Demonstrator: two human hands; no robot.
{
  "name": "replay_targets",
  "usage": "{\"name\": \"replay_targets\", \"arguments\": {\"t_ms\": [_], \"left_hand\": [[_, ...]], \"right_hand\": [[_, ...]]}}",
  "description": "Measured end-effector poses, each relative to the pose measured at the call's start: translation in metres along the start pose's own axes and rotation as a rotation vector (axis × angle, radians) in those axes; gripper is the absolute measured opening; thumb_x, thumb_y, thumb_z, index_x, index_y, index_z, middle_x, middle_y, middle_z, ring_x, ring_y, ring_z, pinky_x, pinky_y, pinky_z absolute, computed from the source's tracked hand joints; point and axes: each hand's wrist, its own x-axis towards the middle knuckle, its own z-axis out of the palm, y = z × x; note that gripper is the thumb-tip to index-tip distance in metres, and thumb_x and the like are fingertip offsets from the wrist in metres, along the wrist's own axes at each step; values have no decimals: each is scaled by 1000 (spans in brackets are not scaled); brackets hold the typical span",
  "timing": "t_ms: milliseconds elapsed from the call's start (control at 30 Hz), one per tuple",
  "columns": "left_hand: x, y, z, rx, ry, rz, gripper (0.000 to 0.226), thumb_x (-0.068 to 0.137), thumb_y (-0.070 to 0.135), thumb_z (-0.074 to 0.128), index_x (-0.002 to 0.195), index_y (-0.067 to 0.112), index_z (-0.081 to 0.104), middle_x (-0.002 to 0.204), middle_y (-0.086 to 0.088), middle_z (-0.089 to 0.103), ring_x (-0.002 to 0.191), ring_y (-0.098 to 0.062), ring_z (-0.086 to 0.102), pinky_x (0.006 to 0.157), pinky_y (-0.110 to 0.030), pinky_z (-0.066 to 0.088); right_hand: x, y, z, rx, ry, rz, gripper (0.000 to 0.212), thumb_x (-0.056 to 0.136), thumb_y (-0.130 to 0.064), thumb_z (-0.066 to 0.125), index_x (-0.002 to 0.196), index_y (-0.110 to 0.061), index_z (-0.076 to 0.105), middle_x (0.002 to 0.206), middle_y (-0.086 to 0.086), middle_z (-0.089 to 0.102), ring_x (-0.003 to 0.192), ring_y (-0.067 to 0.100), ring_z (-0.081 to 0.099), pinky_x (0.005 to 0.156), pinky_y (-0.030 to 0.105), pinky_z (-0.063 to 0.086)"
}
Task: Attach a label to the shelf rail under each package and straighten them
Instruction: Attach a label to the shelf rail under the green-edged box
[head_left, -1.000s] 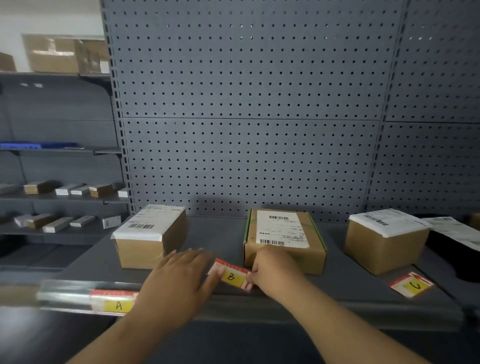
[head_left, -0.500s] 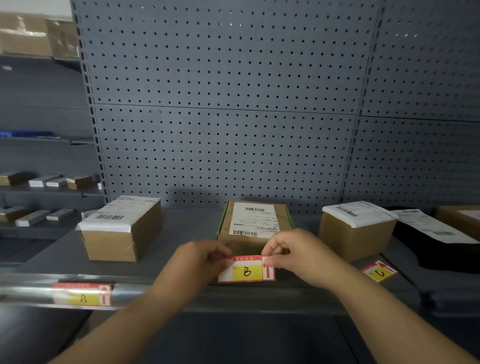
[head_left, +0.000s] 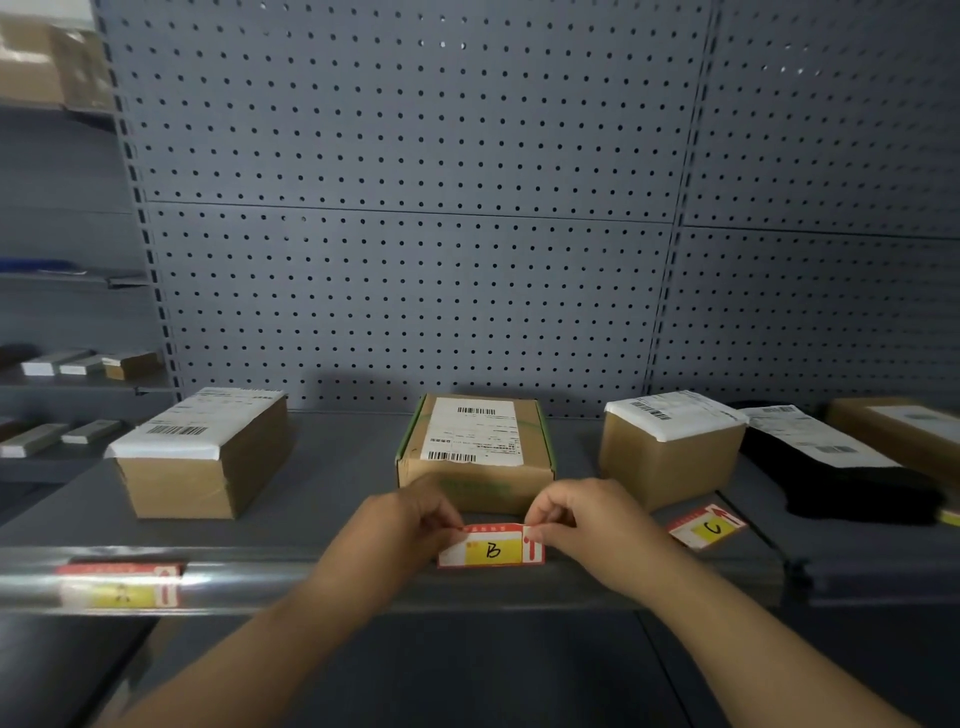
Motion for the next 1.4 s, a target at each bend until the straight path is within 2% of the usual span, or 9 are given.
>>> {"name": "replay_targets", "arguments": {"t_ms": [167, 300, 433, 600, 867, 1067, 1200, 1300, 1400], "left_hand": [[-3, -4, 3, -6, 5, 53, 34, 78, 18, 70, 58, 43, 55, 66, 45, 55, 83, 2, 56, 65, -14, 47], [-3, -6, 6, -30, 30, 62, 33, 79, 17, 69, 60, 41, 57, 64, 24, 63, 81, -2, 59, 67, -22, 52], [-3, -7, 9, -35, 50, 105, 31, 79, 15, 69, 62, 40, 59, 66, 18, 64, 79, -6, 60, 66, -26, 53], [-5, -14, 13, 26, 120, 243, 3, 78, 27, 62, 78, 27, 66, 74, 9, 67, 69, -5, 59, 63, -29, 50], [-5, -24, 12, 24, 112, 278, 27, 73, 50, 47, 83, 30, 63, 73, 16, 63, 70, 0, 57, 62, -23, 48], [-5, -21, 10, 7, 86, 236, 16, 73, 37, 58, 86, 31, 64, 74, 19, 65, 73, 0, 60, 66, -22, 49], [-5, -20, 8, 1, 47, 195, 6, 77, 28, 67, 82, 30, 69, 70, 29, 64, 75, 2, 61, 69, -22, 49], [-4, -17, 6, -28, 29, 143, 11, 78, 20, 70, 75, 30, 71, 85, 29, 64, 74, -2, 63, 69, -24, 51], [-4, -12, 3, -42, -9, 94, 26, 78, 20, 70, 63, 40, 65, 81, 31, 64, 74, -2, 63, 67, -21, 51]], "right_hand": [[-1, 4, 4, -14, -1, -10, 6, 88, -25, 65, 91, -23, 69, 79, -17, 60, 75, -2, 58, 64, 12, 44], [-1, 5, 4, -20, 10, -13, 7, 89, -24, 64, 93, -22, 70, 83, -16, 62, 78, -1, 59, 65, 12, 44], [-1, 6, 3, -32, 22, -11, 7, 89, -24, 63, 92, -22, 70, 83, -15, 62, 81, 1, 61, 67, 12, 45], [-2, 8, 3, -26, 1, -10, 5, 89, -25, 64, 90, -25, 69, 82, -17, 61, 78, -2, 58, 67, 12, 46], [-1, 7, 5, -34, 4, -34, 9, 87, -25, 65, 92, -21, 72, 79, -16, 61, 71, -4, 55, 62, 10, 41], [0, 9, 8, -53, -5, -24, 10, 87, -26, 66, 93, -21, 72, 88, -11, 68, 72, -4, 54, 62, 10, 42], [1, 8, 7, -44, -6, -14, 10, 87, -25, 66, 93, -20, 72, 78, -18, 60, 69, -6, 53, 60, 9, 40], [1, 7, 7, -47, -14, -22, 11, 87, -26, 66, 94, -19, 72, 78, -19, 58, 69, -6, 53, 61, 9, 40], [1, 7, 6, -44, -14, -22, 12, 87, -26, 66, 94, -18, 72, 83, -13, 63, 69, -6, 53, 61, 9, 41]]}}
